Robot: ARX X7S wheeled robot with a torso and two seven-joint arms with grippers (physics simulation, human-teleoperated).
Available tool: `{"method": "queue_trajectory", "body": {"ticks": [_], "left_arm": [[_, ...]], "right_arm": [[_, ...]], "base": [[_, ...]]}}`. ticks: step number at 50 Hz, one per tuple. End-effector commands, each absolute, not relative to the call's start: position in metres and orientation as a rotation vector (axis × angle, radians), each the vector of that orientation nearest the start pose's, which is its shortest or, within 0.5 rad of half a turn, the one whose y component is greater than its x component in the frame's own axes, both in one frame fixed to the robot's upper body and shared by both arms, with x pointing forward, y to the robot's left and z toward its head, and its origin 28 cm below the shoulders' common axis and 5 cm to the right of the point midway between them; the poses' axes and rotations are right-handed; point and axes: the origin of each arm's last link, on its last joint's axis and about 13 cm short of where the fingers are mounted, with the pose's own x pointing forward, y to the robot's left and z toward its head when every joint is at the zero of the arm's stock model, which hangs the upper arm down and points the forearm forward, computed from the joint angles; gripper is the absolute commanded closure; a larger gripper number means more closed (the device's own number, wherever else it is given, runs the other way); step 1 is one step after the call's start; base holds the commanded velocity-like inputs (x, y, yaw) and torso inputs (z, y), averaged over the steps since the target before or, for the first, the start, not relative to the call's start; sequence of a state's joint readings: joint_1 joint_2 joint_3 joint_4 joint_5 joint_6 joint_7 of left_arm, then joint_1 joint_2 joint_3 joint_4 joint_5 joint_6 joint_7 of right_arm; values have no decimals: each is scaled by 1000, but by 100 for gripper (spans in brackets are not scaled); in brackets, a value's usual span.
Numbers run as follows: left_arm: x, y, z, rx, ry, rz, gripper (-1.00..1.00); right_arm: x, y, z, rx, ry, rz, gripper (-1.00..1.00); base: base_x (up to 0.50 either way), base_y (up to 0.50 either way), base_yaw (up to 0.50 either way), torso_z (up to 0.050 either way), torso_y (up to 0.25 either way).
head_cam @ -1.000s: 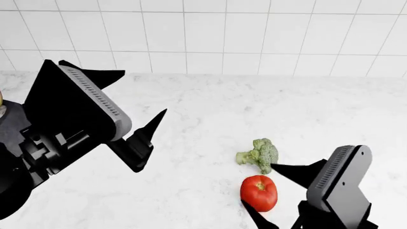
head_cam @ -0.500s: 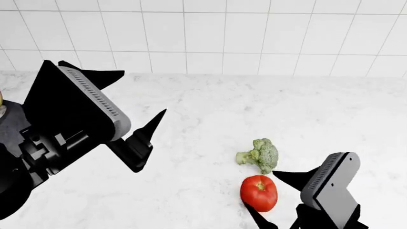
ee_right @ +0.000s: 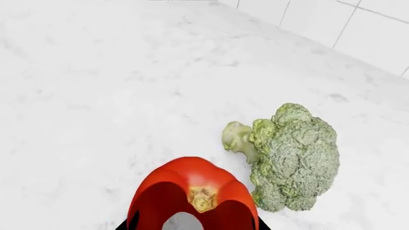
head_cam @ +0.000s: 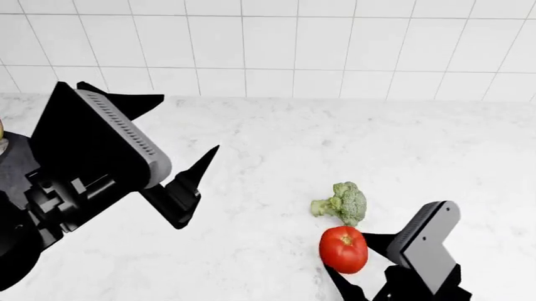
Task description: Pick the broccoli, tomato from the counter and place them in the cabinet. Then close the cabinet.
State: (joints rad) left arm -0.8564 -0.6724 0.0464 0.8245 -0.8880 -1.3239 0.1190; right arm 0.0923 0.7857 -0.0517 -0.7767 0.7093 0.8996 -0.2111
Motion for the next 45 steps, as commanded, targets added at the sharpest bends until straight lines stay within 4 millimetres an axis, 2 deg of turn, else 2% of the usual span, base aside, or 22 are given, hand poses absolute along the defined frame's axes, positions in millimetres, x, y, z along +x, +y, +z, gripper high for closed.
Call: {"method": "queue_trajectory", "body": {"ticks": [1,8,21,31,45], "left_arm": [[215,264,272,440,-80,-589,-100],[214,264,272,441,-81,-586,-100],[214,264,269,437,-83,-582,-100],[213,261,271,448,-84,-576,-100],[213,262,270,455,-78,-567,-100]], "right_arm": [[175,-174,153,-287,270,661,100],[165,-174,169,-294,217,669,100],[134,-163,223,-317,-2,734,100],[131,-155,268,-270,-221,660,100],[129,-139,309,-256,-494,594,100]], "base": [[0,0,0,0,0],[0,0,0,0,0],[0,0,0,0,0],[0,0,0,0,0],[0,0,0,0,0]]}}
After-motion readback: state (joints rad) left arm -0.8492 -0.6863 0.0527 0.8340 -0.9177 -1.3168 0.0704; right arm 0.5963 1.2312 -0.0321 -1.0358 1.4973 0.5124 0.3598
